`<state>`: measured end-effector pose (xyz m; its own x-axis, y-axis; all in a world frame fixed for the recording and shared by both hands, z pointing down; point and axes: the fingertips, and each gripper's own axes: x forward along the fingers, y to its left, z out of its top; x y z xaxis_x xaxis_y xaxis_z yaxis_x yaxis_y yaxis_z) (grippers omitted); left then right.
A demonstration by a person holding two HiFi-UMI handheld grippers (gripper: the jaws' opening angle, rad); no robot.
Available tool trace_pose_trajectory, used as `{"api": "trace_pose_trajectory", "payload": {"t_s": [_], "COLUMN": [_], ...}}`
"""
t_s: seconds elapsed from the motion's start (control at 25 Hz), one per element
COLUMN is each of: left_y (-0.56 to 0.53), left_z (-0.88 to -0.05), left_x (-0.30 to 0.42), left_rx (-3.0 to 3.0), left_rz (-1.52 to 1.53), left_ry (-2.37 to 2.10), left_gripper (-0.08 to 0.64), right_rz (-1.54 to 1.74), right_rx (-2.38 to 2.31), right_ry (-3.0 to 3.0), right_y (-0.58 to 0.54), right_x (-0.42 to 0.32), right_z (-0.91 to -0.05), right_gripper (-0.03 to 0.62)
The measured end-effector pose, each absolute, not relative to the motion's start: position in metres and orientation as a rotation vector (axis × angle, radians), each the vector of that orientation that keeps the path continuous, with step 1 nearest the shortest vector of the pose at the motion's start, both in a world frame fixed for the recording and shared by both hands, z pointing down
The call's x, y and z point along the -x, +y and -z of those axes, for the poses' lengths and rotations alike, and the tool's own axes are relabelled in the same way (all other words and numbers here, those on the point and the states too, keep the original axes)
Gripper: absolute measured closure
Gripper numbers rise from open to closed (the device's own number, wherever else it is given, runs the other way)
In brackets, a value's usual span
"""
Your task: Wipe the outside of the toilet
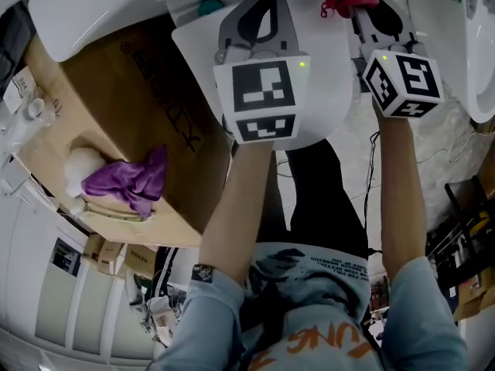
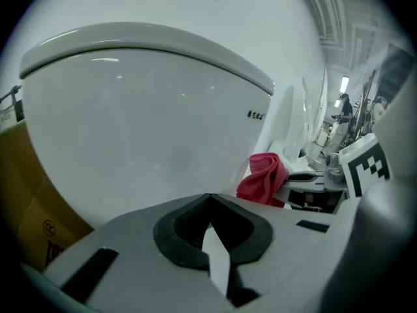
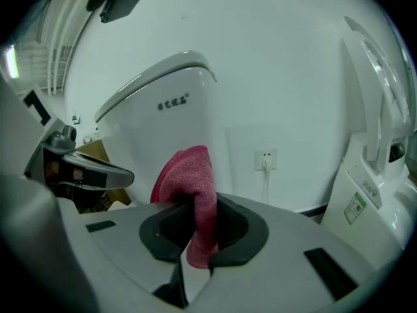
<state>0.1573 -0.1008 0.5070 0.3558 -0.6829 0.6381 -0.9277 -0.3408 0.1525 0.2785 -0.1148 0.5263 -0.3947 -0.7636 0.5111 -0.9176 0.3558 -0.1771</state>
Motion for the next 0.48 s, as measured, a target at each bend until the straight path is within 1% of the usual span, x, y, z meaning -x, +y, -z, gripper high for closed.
{"api": "trace_pose_trajectory", "payload": {"t_s": [0.2, 0.48], "left_y": [-0.07, -0.047], "left_z": [-0.516, -0.529], "left_x": [-0.09, -0.011], "left_rx": [-2.024, -1.924], "left_rz": [-0.673, -0.669], "left_ry": [-1.457, -1.518], "left_gripper": [0.535, 0.535], "right_rz": [-0.652, -0.608], "right_rx": [-1.369, -1.151], "right_ry": [-2.335, -2.44], "right_y": [-0.091, -0.077], "right_x": [-0.213, -0.1], "right_z": [-0.529, -0.525], "right_gripper": [0.526, 0.526]}}
